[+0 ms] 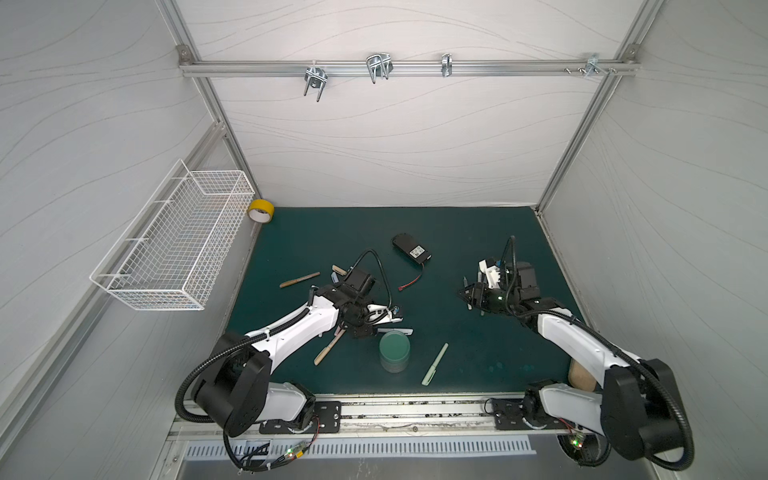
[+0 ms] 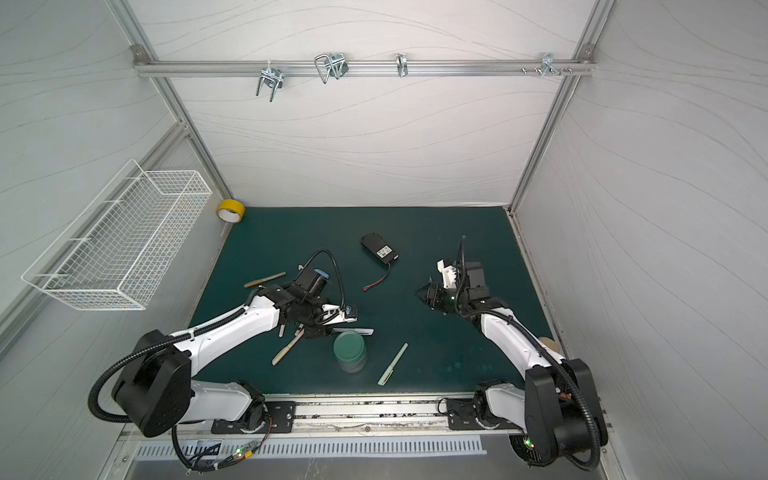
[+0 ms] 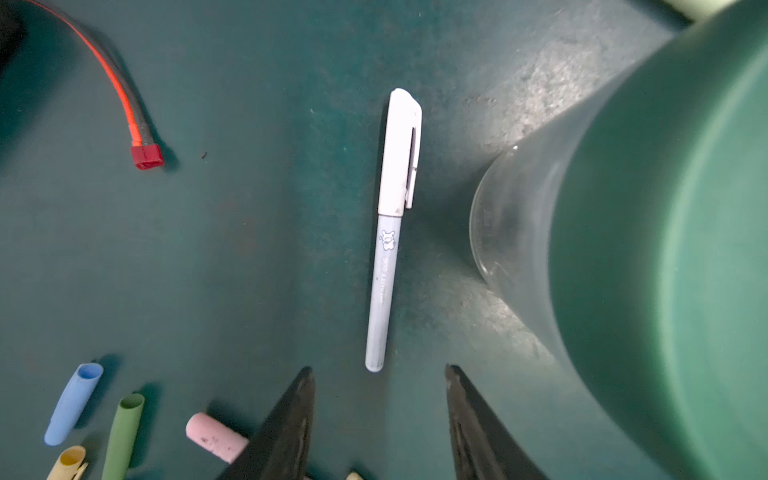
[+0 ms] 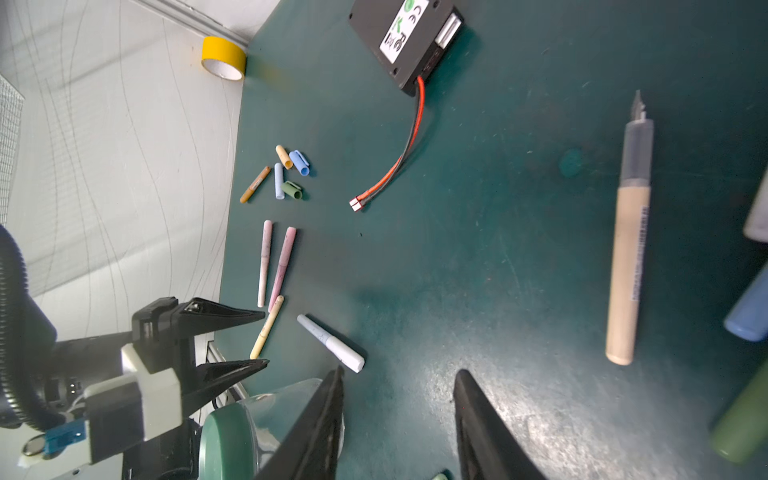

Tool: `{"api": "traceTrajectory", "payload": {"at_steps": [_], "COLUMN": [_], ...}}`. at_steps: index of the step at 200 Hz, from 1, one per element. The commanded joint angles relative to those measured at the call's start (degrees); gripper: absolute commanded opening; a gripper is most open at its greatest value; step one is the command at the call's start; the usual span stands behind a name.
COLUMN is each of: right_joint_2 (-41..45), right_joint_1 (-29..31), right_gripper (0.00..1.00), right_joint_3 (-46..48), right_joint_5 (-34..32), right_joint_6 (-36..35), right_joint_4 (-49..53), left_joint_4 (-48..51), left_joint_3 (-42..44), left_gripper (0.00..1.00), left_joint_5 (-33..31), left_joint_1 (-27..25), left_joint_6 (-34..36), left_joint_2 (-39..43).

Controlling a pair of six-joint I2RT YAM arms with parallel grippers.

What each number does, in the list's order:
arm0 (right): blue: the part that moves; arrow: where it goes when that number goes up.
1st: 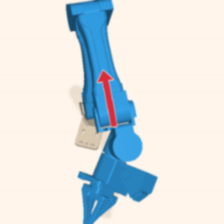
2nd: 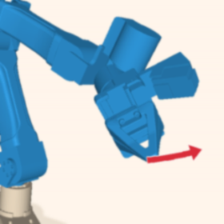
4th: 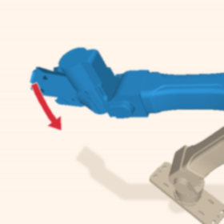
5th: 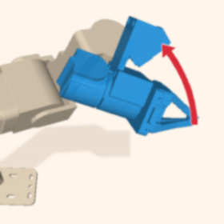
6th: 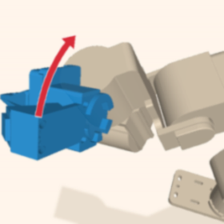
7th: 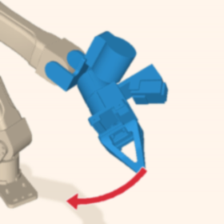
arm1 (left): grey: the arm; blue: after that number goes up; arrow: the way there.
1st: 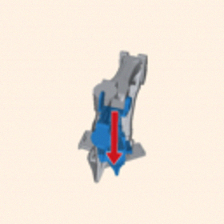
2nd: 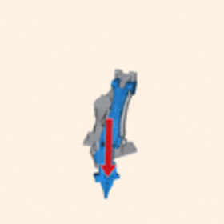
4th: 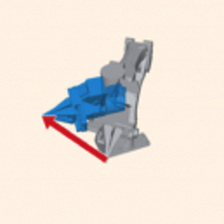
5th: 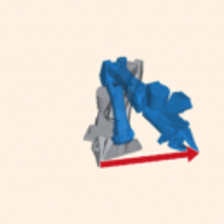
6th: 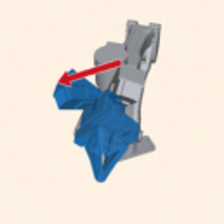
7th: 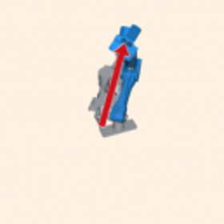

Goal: Open the pen caps
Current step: 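Close the left gripper on the white pen body and lift it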

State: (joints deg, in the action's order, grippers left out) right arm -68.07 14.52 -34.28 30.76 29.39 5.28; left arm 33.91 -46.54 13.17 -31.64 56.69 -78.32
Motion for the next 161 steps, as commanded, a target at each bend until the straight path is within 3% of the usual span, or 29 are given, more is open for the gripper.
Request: {"api": "traceTrajectory", "payload": {"at_steps": [1,65,97,161], "right_joint_2": [0.87,0.66,0.27,0.76], "right_joint_1": [-0.83,-1.62,-1.69,-2.29], "right_gripper": [0.45,0.45,0.45,0.44], "right_joint_3": [0.75,1.06,1.15,1.67], "right_joint_5": [1.18,1.31,1.45,1.27], "right_joint_6": [1.20,2.06,2.12,2.07], "right_joint_4": [0.52,-0.53,-0.82,-1.32], "left_joint_4": [-1.22,-3.41,-4.03,-4.81], "left_joint_3": [-0.67,-1.62,-2.19,-2.41], "left_gripper": [0.51,0.48,0.40,0.39], "left_joint_5": [-1.15,-2.04,-1.93,-2.32], "left_joint_1": [-0.57,-1.10,-1.23,-1.65], "left_joint_6": [1.15,-0.43,-0.79,-1.13], "left_joint_2": [-2.50,-7.76,-8.96,-11.11]}}
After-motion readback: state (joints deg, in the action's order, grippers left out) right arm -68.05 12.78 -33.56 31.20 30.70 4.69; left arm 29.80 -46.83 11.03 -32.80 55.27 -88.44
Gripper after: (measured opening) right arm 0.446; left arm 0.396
